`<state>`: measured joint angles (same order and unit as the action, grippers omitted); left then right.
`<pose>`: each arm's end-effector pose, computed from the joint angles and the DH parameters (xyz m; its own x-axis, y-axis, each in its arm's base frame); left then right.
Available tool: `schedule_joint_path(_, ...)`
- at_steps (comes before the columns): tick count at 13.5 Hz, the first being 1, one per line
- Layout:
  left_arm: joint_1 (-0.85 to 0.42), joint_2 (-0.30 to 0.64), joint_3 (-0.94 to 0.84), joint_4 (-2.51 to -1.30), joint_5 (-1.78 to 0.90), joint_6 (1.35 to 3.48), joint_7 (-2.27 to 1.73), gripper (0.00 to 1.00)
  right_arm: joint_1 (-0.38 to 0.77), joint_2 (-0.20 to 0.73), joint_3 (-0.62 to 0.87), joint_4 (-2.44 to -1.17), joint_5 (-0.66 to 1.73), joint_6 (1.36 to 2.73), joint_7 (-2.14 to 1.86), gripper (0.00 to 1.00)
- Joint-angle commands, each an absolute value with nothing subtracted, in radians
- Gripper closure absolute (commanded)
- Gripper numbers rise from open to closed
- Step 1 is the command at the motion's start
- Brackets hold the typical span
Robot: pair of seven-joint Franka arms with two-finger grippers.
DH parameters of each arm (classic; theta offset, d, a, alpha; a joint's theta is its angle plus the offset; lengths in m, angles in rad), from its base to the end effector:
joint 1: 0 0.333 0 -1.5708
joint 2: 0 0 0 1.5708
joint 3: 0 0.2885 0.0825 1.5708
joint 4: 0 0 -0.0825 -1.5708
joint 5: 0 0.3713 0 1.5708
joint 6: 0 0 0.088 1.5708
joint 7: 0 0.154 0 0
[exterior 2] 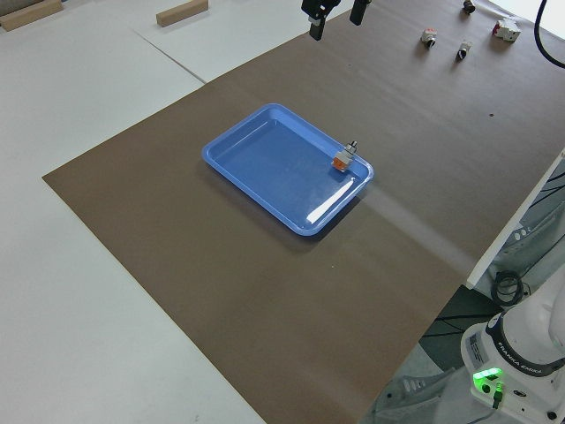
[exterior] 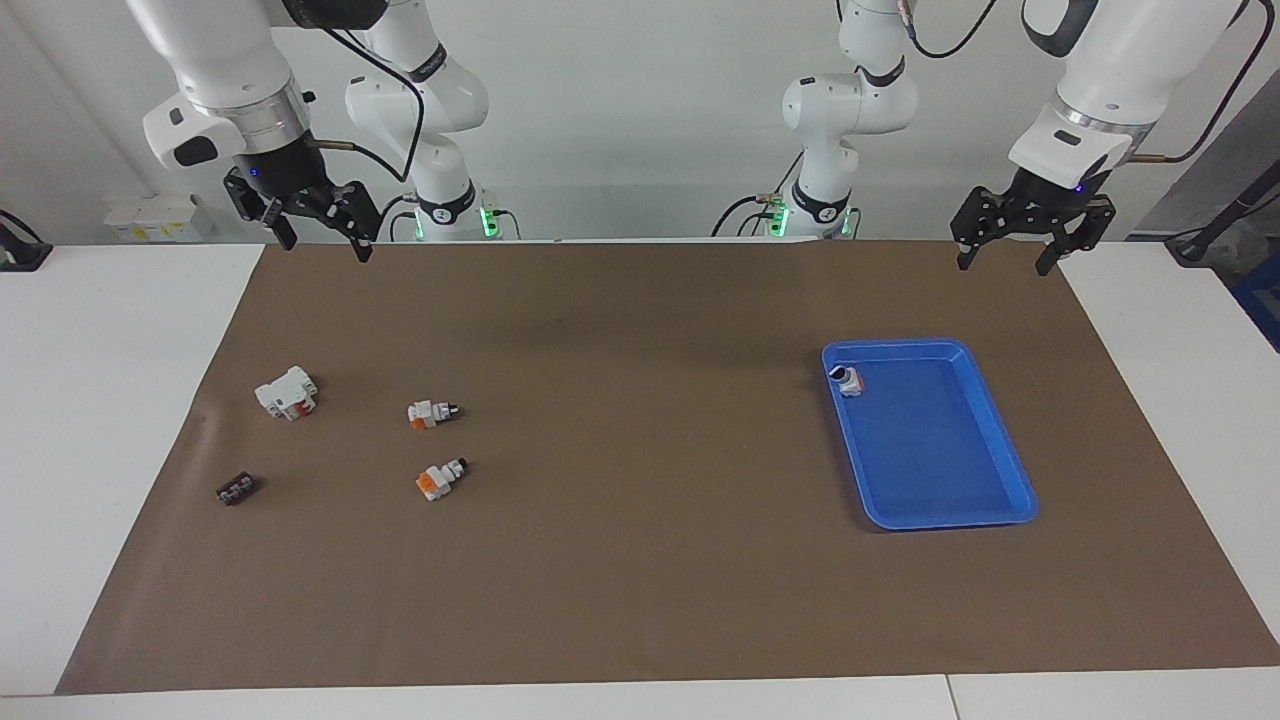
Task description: Turn and place switch with both arms
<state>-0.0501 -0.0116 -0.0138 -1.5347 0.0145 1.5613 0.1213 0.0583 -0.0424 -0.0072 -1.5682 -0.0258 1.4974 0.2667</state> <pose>0.5389 -0.0323 0.5720 0.9823 -0.1840 0.0361 -0.1834 -0.9829 -0.0192 0.5205 0.0224 0.5675 0.9762 -0.2157 -0.0207 -0.2150 -0.9761 0.0320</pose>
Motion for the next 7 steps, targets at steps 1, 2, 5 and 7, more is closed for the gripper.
schedule_joint_path(1, -0.049, -0.008, 0.003, -1.496, 0.018, 1.479, 0.078, 0.00, 0.049, -0.061, -0.005, -1.589, -0.029, 1.496, 0.250, 0.01)
schedule_joint_path(2, -0.045, -0.029, -0.001, -1.509, 0.020, 1.470, 0.058, 0.00, 0.049, -0.060, -0.005, -1.589, -0.028, 1.499, 0.250, 0.01)
schedule_joint_path(5, -0.043, -0.041, -0.002, -1.534, 0.020, 1.470, 0.014, 0.00, 0.048, -0.061, -0.005, -1.589, -0.028, 1.499, 0.249, 0.01)
schedule_joint_path(7, -0.040, -0.048, -0.002, -1.548, 0.018, 1.470, 0.014, 0.00, 0.043, -0.060, -0.005, -1.589, -0.028, 1.502, 0.239, 0.01)
